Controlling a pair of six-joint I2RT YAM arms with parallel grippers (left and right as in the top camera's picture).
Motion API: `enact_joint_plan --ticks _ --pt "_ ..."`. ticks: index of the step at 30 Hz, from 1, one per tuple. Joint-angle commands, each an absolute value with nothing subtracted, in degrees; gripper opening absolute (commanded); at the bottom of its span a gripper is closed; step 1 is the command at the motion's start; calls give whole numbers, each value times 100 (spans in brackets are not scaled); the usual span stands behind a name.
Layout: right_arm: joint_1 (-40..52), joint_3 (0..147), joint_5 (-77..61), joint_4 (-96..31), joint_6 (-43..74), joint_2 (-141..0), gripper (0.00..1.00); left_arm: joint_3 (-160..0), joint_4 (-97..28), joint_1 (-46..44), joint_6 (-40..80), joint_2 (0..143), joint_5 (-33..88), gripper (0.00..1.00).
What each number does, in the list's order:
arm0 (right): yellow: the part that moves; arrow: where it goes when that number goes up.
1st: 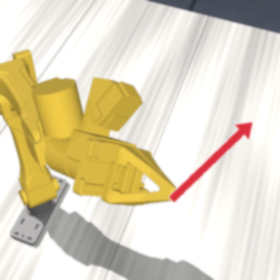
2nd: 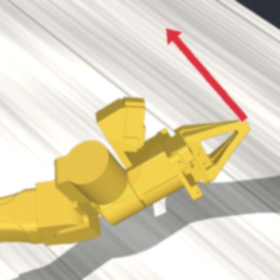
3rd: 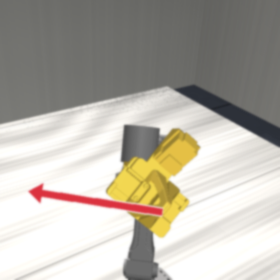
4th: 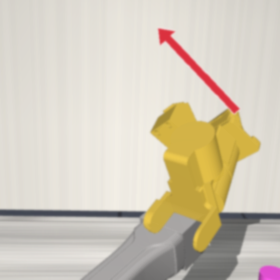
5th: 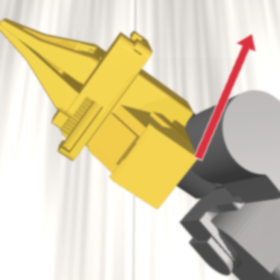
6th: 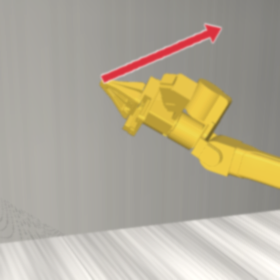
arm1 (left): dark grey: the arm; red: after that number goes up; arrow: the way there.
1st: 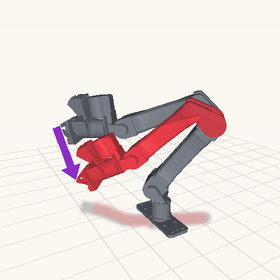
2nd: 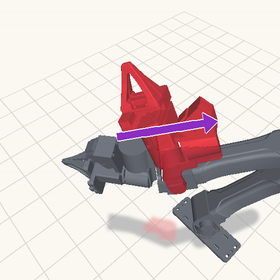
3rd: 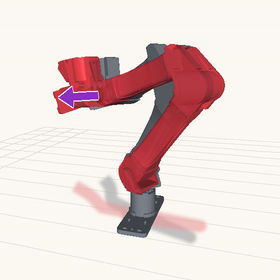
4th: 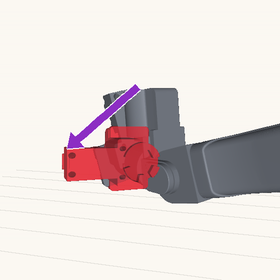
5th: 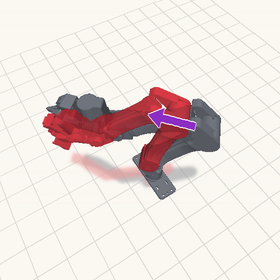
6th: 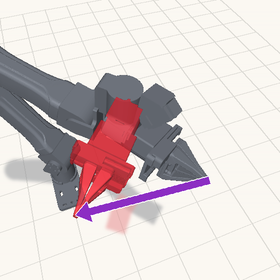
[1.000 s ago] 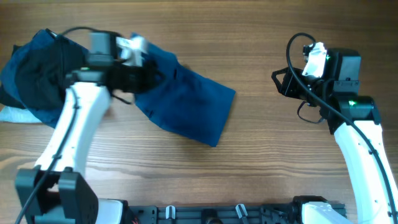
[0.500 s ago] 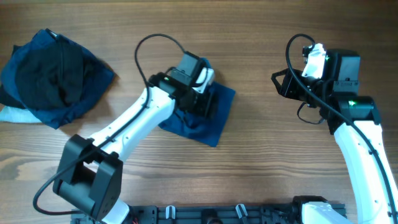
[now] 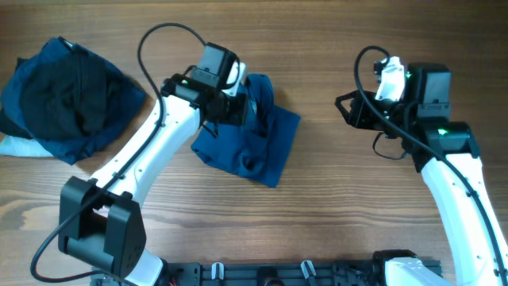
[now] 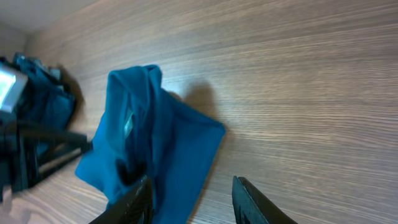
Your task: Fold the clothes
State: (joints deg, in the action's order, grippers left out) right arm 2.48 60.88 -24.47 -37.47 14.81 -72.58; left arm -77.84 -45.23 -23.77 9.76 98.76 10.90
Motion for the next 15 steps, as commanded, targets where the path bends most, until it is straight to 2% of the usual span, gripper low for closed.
enact_joint_plan --ticks 1,3,5,10,15 --pt "425 6110 -2596 -3693 1369 -7452 41 -7682 -4270 -2270 947 10307 1085 4" --pt "451 6110 -2598 -3693 1398 -7507 41 -7682 -4051 -2285 943 10562 1380 4" --pt "456 6110 -2596 -3693 1415 -7555 41 -7682 -3514 -2423 943 10787 2408 4" --pt "456 6110 -2591 -3667 1520 -7555 40 -7682 -2956 -2965 943 10833 3686 4" --pt "456 6110 -2593 -3647 1518 -7555 41 -7686 -2989 -3618 945 10816 3791 4"
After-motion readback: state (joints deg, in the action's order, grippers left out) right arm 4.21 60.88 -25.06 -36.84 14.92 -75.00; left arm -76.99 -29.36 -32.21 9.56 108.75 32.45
